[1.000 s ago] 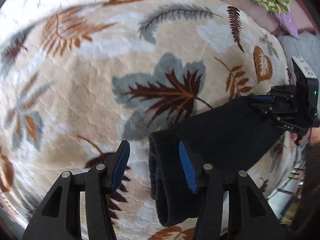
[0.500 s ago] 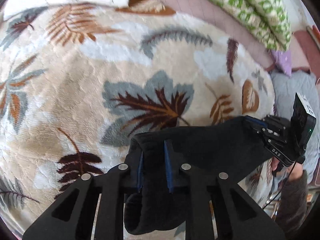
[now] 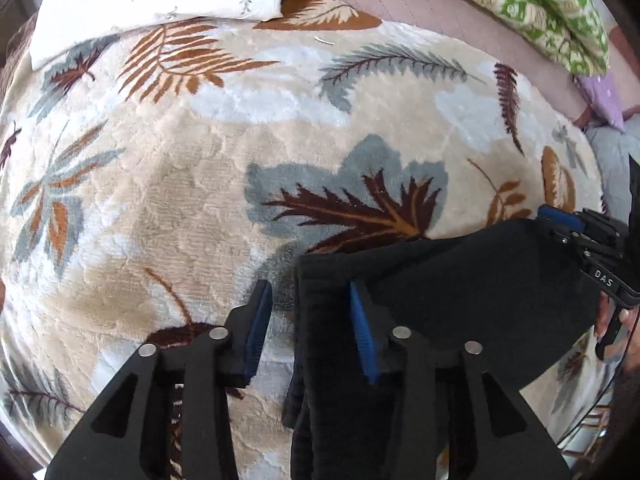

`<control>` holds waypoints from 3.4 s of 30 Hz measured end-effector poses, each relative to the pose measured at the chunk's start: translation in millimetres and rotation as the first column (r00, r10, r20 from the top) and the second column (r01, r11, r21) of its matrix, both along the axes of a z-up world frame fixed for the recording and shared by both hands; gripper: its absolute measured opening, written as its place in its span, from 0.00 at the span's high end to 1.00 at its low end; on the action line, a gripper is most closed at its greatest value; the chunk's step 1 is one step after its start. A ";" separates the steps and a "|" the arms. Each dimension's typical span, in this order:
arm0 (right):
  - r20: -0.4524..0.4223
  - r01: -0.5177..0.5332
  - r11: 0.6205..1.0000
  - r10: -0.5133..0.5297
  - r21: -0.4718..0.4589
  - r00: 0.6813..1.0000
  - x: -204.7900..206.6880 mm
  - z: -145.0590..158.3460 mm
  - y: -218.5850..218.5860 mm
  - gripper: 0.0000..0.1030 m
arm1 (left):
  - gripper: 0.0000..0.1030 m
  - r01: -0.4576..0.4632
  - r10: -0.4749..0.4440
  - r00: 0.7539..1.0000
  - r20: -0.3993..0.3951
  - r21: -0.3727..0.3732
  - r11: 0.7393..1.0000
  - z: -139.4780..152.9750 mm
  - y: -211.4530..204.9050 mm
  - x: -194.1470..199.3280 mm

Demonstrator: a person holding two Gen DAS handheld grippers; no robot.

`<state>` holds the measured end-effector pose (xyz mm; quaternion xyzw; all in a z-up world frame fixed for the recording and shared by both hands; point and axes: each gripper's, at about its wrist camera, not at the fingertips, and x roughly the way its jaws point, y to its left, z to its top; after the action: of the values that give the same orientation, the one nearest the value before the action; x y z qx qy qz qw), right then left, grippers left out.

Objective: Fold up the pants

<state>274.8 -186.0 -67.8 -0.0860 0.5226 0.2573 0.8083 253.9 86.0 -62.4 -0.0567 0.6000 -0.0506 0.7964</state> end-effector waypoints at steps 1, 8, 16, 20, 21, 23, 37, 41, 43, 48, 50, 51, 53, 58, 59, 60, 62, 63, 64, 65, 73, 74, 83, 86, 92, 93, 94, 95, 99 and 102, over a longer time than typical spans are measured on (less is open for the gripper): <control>0.002 0.023 1.000 -0.023 0.009 1.000 0.1 6.4 -2.8 0.77 | 0.59 -0.017 0.017 1.000 -0.016 -0.036 0.999 2.4 6.7 -1.5; 0.036 0.178 0.968 -0.188 0.179 0.982 -52.5 89.5 -58.1 0.63 | 0.44 -0.135 0.134 0.991 -0.009 -0.048 0.990 32.8 33.0 -38.1; 0.024 0.355 0.895 -0.375 0.268 0.927 -164.3 121.3 -142.7 0.53 | 0.44 -0.143 0.144 0.989 0.021 -0.072 0.987 53.3 19.8 -72.2; -0.008 0.506 0.804 -0.531 0.312 0.848 -205.0 118.9 -215.6 0.53 | 0.44 0.004 -0.006 1.000 -0.012 -0.155 0.988 54.9 -68.7 -91.2; -0.027 0.546 0.770 -0.570 0.329 0.821 -210.9 115.9 -232.6 0.53 | 0.44 0.041 -0.047 0.998 -0.033 -0.178 0.983 51.4 -96.6 -95.9; -0.089 0.627 0.681 -0.648 0.378 0.757 -223.2 105.2 -271.9 0.53 | 0.44 0.098 -0.119 0.990 -0.074 -0.245 0.965 42.9 -152.5 -106.5; -0.251 0.724 0.515 -0.706 0.460 0.662 -222.1 34.0 -364.9 0.53 | 0.44 -0.234 0.052 0.939 -0.341 -0.520 0.821 -40.6 -328.1 -98.9; -0.259 0.708 0.524 -0.686 0.474 0.680 -213.1 26.2 -370.1 0.53 | 0.44 -0.309 0.132 0.930 -0.342 -0.536 0.785 -42.9 -334.3 -96.2; -0.264 0.703 0.523 -0.679 0.482 0.686 -208.8 24.4 -371.3 0.53 | 0.44 -0.337 0.160 0.924 -0.346 -0.546 0.767 -44.0 -340.9 -94.2; -0.275 0.693 0.522 -0.663 0.497 0.697 -195.9 21.1 -372.4 0.53 | 0.44 -0.363 0.207 0.920 -0.333 -0.524 0.770 -46.1 -361.6 -79.9; -0.274 0.690 0.519 -0.662 0.504 0.698 -191.9 21.2 -373.5 0.53 | 0.55 -0.362 0.210 0.921 -0.327 -0.530 0.767 -44.6 -365.4 -74.0; -0.276 0.689 0.520 -0.659 0.506 0.700 -190.1 21.2 -373.6 0.53 | 0.72 -0.353 0.193 0.924 -0.331 -0.541 0.763 -45.2 -366.8 -71.3; -0.285 0.691 0.516 -0.656 0.506 0.699 -183.6 19.0 -374.4 0.52 | 0.79 -0.335 0.158 0.926 -0.343 -0.551 0.764 -49.4 -372.1 -68.2; -0.332 0.699 0.520 -0.630 0.491 0.702 -159.8 7.0 -369.2 0.51 | 0.79 -0.344 0.149 0.919 -0.366 -0.556 0.757 -57.3 -369.4 -66.2; -0.341 0.700 0.519 -0.625 0.491 0.702 -154.7 4.4 -368.1 0.51 | 0.79 -0.345 0.149 0.918 -0.367 -0.558 0.755 -58.0 -368.9 -66.2; -0.352 0.701 0.517 -0.618 0.492 0.703 -149.0 1.9 -366.9 0.51 | 0.79 -0.338 0.145 0.921 -0.362 -0.557 0.759 -57.7 -369.8 -65.3; -0.362 0.702 0.525 -0.610 0.480 0.704 -136.8 -1.9 -364.5 0.51 | 0.79 -0.328 0.140 0.925 -0.354 -0.555 0.764 -56.4 -370.9 -66.5; -0.368 0.701 0.533 -0.603 0.474 0.708 -131.0 -3.6 -363.4 0.51 | 0.79 -0.324 0.138 0.926 -0.351 -0.555 0.766 -56.0 -371.5 -65.9; -0.380 0.699 0.540 -0.591 0.469 0.712 -125.3 -5.9 -362.5 0.51 | 0.79 -0.326 0.137 0.926 -0.353 -0.557 0.764 -56.3 -369.9 -67.0; -0.405 0.691 0.544 -0.562 0.477 0.721 -118.1 -10.3 -362.1 0.51 | 0.79 -0.328 0.137 0.924 -0.356 -0.558 0.762 -57.3 -370.9 -65.6; -0.493 0.661 0.545 -0.443 0.515 0.749 -92.4 -27.8 -362.3 0.52 | 0.60 -0.329 0.169 0.930 -0.328 -0.535 0.778 -51.7 -385.7 -64.6; -0.501 0.662 0.540 -0.435 0.520 0.748 -92.4 -28.8 -364.9 0.53 | 0.58 -0.329 0.173 0.931 -0.322 -0.531 0.781 -50.4 -388.2 -64.4; -0.495 0.682 0.521 -0.469 0.513 0.731 -97.6 -25.7 -368.7 0.87 | 0.95 -0.278 0.073 0.927 -0.368 -0.544 0.792 -59.0 -391.2 -58.8; -0.457 0.662 0.545 -0.479 0.514 0.749 -100.8 -12.5 -362.8 0.87 | 0.95 -0.261 0.057 0.934 -0.353 -0.564 0.784 -50.7 -386.5 -60.4; -0.393 0.637 0.584 -0.502 0.503 0.770 -108.7 20.6 -353.3 0.88 | 0.95 -0.262 0.053 0.939 -0.340 -0.606 0.751 -33.0 -370.9 -60.4; -0.385 0.632 0.592 -0.503 0.500 0.774 -109.4 25.9 -350.5 0.88 | 0.95 -0.265 0.052 0.939 -0.341 -0.616 0.742 -30.7 -366.6 -61.0; -0.375 0.628 0.600 -0.504 0.496 0.778 -109.3 31.4 -346.9 0.88 | 0.95 -0.263 0.052 0.940 -0.337 -0.621 0.738 -28.3 -363.4 -61.3; -0.359 0.621 0.612 -0.507 0.490 0.783 -109.4 39.0 -342.1 0.88 | 0.95 -0.261 0.053 0.942 -0.330 -0.625 0.736 -25.7 -359.6 -61.6; -0.315 0.597 0.655 -0.507 0.464 0.802 -107.6 62.2 -321.4 0.88 | 0.95 -0.275 0.069 0.943 -0.326 -0.647 0.711 -17.2 -342.2 -58.6; -0.293 0.580 0.680 -0.501 0.448 0.814 -104.4 75.0 -302.7 0.88 | 0.95 -0.288 0.083 0.942 -0.325 -0.659 0.695 -12.6 -325.1 -59.2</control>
<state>170.3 -488.7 7.2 0.3123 0.4931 0.1430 0.7993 194.7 -239.1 -75.0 -0.4199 0.6299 -0.1832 0.6272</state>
